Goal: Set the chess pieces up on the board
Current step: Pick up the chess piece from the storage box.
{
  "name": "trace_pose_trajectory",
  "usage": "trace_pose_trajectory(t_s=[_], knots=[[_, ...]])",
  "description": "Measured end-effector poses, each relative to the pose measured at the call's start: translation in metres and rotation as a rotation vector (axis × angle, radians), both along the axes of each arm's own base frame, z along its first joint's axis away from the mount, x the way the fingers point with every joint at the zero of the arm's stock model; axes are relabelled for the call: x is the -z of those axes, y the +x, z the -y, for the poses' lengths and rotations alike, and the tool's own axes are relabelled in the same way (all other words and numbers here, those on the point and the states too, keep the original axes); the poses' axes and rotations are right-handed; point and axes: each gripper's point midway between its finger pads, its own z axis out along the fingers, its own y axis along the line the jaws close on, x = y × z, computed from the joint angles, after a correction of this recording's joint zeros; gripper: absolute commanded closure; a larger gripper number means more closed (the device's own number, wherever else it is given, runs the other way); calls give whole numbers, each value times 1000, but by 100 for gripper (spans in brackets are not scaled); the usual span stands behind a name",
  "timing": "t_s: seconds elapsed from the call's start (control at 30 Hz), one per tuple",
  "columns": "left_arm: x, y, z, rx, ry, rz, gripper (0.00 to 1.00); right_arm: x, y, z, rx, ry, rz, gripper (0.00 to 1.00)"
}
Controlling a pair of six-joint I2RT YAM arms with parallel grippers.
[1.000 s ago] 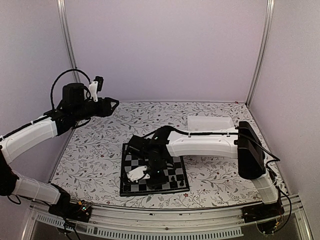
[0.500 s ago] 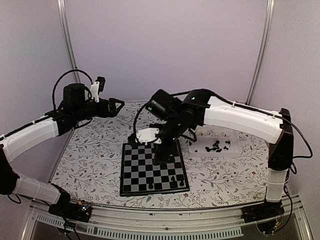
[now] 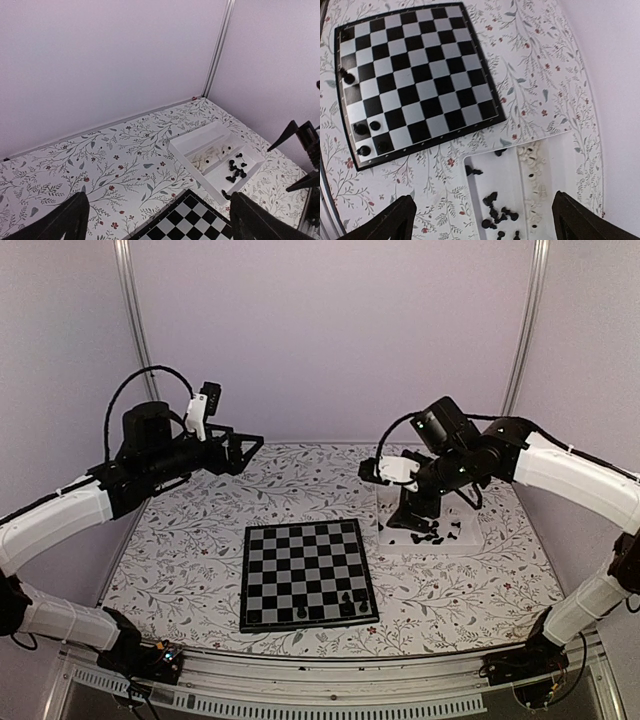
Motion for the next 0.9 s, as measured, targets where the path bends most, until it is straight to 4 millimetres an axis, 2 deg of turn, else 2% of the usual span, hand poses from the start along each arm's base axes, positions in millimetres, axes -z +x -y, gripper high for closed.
trace_pose_trajectory(t_s=[0.07,0.1,0.23,0.37,0.53,0.77,0.83,0.9], knots=[[-10,0,4,-25,5,28,1,18,-8,18,3,2,-45,1],[-14,2,3,-49,9,33,1,19,-7,29,18,21,-56,1],[-19,20,-4,-147,42,41,0,-7,15,66,109,139,3,1],[-4,31,-15,-226,74,23,1,-29,31,87,177,240,52,1],[-1,37,-16,-240,92,46,1,-31,49,101,273,306,27,1],[12,53,-2,-206,166,12,1,-13,66,88,278,305,-54,1],[16,60,3,-201,184,-8,4,-12,72,91,305,291,-41,1],[26,63,6,-185,208,-26,10,-20,85,102,371,264,17,1]])
